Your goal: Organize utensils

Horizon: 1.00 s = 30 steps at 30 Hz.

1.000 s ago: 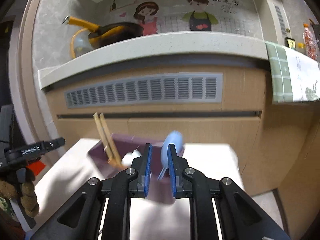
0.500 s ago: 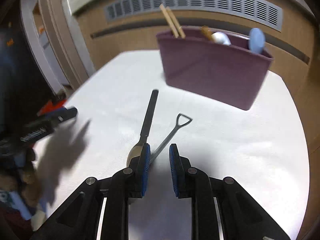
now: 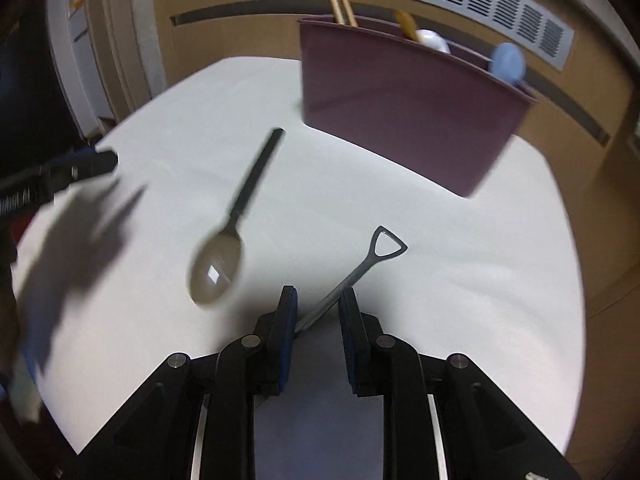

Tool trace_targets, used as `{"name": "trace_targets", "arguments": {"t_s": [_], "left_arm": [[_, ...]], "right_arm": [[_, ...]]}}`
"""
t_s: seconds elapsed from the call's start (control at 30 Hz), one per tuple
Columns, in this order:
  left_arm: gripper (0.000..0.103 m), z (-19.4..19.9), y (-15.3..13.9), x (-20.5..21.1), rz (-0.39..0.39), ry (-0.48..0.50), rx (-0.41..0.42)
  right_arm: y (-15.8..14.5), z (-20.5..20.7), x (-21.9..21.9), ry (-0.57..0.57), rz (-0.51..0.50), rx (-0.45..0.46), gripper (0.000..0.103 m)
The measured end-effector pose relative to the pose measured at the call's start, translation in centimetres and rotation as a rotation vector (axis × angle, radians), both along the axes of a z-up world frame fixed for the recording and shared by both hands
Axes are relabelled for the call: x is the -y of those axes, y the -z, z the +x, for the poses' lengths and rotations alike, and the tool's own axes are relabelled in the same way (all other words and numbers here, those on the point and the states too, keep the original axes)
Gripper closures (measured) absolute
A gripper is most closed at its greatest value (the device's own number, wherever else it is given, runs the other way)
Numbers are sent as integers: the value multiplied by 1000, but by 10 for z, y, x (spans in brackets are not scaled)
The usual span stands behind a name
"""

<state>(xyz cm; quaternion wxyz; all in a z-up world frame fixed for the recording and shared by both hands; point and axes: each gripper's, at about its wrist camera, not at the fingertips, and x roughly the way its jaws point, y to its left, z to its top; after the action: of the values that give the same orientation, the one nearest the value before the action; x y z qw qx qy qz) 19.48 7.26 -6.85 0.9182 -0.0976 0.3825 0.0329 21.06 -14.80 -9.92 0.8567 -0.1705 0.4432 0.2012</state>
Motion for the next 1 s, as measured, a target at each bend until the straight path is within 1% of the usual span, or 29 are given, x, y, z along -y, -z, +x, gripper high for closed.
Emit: {"name": "trace_targets", "arguments": {"t_s": [0.07,0.13,0.17,0.2,0.27,0.3,0.33,0.37,0.4,0.43,0.53,0.57,0.6,0.7,0.83,0.93,1.0], "left_arm": [[64,4,0,5,-1,17,-6],[64,13,0,11,-36,80,-1],[64,20,0,14,-69,135,2],[64,32,-2,20,-116,224,-3],[64,51,-4,32,-155,342,-14],[64,65,-5,41,-163,415,-24],[64,77,-4,48,-162,461,-40],[64,91,-2,55,-149,486,-59],[64,106,0,60,-130,493,-83],[64,120,4,63,-114,495,-105],[64,152,18,68,-78,494,-176],[65,156,21,68,-67,498,-187],[65,156,20,66,-59,507,-167],[65,149,23,52,-42,492,-188],[65,120,27,27,-78,496,-188],[65,95,27,11,-128,490,-211],[65,86,29,9,-179,484,-226]], "right_arm": [[-1,-1,15,25,-26,15,83],[-2,-1,33,73,-32,30,83],[-3,0,41,96,-26,34,83],[-5,1,53,123,6,28,83],[-7,2,70,156,93,-3,82],[-9,2,77,167,139,-18,81],[-10,1,84,177,187,-29,81],[-11,-1,89,184,222,-32,81],[-12,-4,95,192,259,-29,81],[-12,-4,95,196,271,-26,81],[-11,-8,95,203,261,-23,81],[-10,-8,95,203,253,-23,81],[-9,-9,95,200,244,-26,81],[-9,-14,97,196,231,-23,81],[-3,-11,101,204,227,-44,81],[-2,-11,104,212,241,-48,81],[-2,-11,103,213,248,-49,79]]}}
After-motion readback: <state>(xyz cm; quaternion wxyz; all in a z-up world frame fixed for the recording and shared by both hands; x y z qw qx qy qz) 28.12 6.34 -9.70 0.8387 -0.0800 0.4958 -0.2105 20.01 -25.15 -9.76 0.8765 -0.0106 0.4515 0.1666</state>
